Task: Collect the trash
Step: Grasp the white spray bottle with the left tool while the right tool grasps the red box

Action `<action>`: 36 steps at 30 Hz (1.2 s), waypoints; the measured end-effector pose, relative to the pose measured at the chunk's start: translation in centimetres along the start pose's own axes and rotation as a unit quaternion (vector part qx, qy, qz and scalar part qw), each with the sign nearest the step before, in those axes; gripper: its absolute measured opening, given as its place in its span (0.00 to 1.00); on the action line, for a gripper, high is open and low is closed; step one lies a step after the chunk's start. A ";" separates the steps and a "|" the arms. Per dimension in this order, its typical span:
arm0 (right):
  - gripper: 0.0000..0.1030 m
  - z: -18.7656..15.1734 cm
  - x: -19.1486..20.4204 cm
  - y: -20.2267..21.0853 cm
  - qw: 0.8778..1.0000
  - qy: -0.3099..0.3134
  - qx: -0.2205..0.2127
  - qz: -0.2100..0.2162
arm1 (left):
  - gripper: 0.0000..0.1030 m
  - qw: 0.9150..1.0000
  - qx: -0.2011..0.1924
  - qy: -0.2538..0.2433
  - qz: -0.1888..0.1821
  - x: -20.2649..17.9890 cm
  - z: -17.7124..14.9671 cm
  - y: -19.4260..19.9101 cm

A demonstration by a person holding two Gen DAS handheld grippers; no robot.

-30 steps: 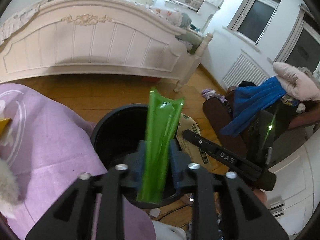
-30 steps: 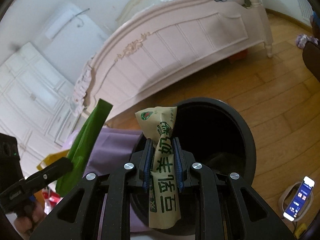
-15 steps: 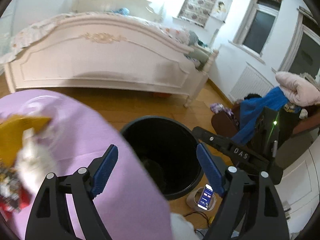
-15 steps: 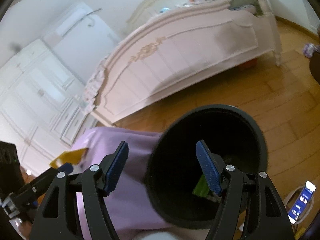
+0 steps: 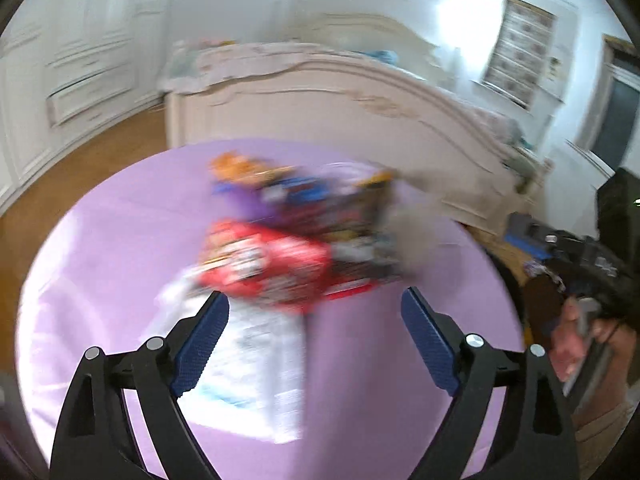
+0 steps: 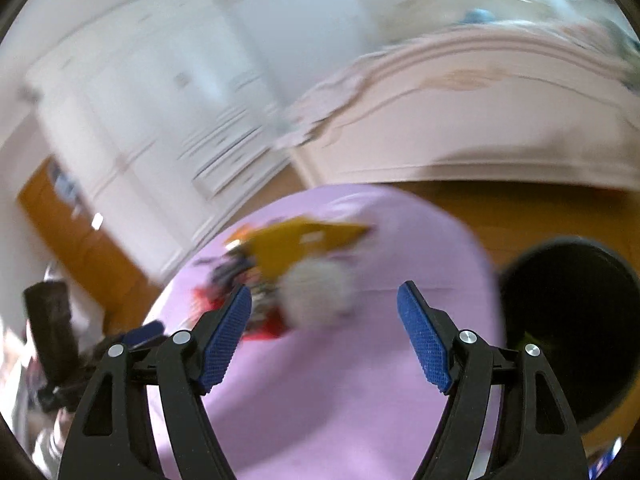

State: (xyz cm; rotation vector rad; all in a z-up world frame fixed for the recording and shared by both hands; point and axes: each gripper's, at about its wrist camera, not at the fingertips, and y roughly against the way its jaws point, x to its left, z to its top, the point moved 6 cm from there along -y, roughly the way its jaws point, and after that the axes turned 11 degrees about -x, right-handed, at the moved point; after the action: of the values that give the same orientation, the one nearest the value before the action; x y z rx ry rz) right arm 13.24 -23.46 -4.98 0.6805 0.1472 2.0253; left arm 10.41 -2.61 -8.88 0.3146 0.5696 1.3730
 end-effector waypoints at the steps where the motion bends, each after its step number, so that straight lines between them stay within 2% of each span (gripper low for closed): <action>1: 0.73 0.0 1.2 -0.6 1.000 0.016 0.007 0.007 | 0.85 1.000 0.001 0.010 0.009 1.9 -0.1 0.2; 6: 0.73 -1.8 9.2 -5.2 0.987 0.145 0.049 0.040 | 0.82 0.999 0.004 0.039 0.015 6.9 0.6 0.0; 9: 0.73 -3.1 12.1 -7.4 0.974 0.215 0.067 0.041 | 0.71 0.999 0.020 0.035 -0.005 8.4 0.5 -1.3; 11: 0.70 -3.9 13.3 -8.8 0.963 0.256 0.075 0.033 | 0.58 0.999 0.037 0.029 -0.017 8.6 0.4 -2.5; 14: 0.70 -4.7 13.7 -10.6 0.951 0.294 0.092 0.019 | 0.46 0.997 0.067 0.022 -0.026 8.9 -0.1 -4.4; 21: 0.70 -7.1 14.5 -13.2 0.920 0.369 0.132 0.011 | 0.46 0.996 0.079 0.012 -0.051 9.2 -0.3 -5.5; 26: 0.70 -7.1 14.0 -15.1 0.921 0.360 0.145 0.012 | 0.46 0.995 0.082 0.013 -0.053 9.5 -0.5 -5.3; 32: 0.70 -7.5 14.0 -15.5 0.922 0.355 0.154 0.011 | 0.45 0.994 0.093 0.013 -0.059 9.9 -0.8 -5.1; 33: 0.65 -7.5 14.0 -15.5 0.923 0.351 0.156 0.013 | 0.45 0.994 0.092 0.011 -0.059 10.0 -0.9 -5.1; 36: 0.62 -7.4 13.9 -15.6 0.928 0.338 0.156 0.006 | 0.44 0.994 0.092 0.010 -0.058 9.9 -0.9 -5.2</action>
State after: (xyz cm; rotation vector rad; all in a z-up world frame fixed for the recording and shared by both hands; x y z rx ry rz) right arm 15.93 -2.43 -11.25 0.1378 0.8844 2.1956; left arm 15.12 5.99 -14.32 0.4116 0.7225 1.2159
